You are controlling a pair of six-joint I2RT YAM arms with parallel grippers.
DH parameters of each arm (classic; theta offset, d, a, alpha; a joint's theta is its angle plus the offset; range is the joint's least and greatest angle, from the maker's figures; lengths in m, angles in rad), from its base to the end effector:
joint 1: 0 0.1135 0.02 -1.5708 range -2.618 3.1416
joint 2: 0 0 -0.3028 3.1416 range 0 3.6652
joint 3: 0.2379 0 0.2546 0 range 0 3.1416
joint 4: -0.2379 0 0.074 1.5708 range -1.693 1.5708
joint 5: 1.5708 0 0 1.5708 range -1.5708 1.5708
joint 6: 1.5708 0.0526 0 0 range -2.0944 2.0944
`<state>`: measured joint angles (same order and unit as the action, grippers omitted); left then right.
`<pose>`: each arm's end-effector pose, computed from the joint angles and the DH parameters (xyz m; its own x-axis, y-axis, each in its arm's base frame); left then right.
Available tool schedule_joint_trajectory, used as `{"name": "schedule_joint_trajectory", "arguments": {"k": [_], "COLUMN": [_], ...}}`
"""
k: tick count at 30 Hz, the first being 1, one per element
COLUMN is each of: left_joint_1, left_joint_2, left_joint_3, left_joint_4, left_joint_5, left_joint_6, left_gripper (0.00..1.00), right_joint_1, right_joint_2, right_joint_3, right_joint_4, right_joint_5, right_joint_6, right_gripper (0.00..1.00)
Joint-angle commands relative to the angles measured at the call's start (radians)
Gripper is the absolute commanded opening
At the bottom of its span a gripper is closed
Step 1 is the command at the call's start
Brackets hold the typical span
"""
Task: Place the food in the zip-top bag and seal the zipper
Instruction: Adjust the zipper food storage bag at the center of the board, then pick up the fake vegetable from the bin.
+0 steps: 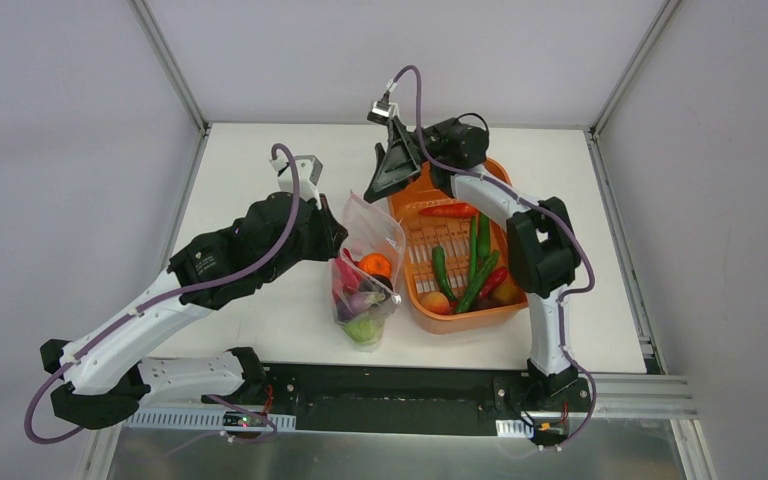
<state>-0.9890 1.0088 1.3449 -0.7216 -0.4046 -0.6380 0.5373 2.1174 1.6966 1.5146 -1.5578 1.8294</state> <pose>0.1194 -0.1439 0.4620 -0.5040 -0.2300 -0.8325 0.3329 0.8377 -0.4330 0.3700 0.2817 0.3922 -0.5829 -0.3326 -0.7414 -0.6353 -0.3823 0.6710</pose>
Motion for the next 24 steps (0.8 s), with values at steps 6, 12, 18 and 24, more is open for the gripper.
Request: {"name": "schedule_joint_trajectory", "arguments": {"k": [6,12,18,24], "left_joint_1": [-0.007,-0.007,-0.007,-0.007], "left_joint_2": [-0.013,-0.01,-0.012,-0.005], "left_joint_3": [-0.017,-0.018,-0.029,-0.029], "left_joint_4": [0.066,0.097,0.136,0.163], "left_joint_5": [-0.012,0.021,0.041,0.047], "left_joint_6": [0.037,0.054,0.089,0.125], "left_gripper": [0.0,0.0,0.0,0.0], "right_joint_1": [-0.135,-0.286,-0.311,-0.357], "right_joint_2": [-0.13,-0.05,-0.151,-0.316], "right_joint_3": [0.02,0.194,0.256,0.071], "right_joint_4": [0.213,0.213,0.212,0.027], "right_joint_5": [-0.102,-0.104,-0.102,-0.097], "right_joint_6": [0.166,0.279,0.266,0.033], "right_gripper": [1.0,1.0,1.0,1.0]}}
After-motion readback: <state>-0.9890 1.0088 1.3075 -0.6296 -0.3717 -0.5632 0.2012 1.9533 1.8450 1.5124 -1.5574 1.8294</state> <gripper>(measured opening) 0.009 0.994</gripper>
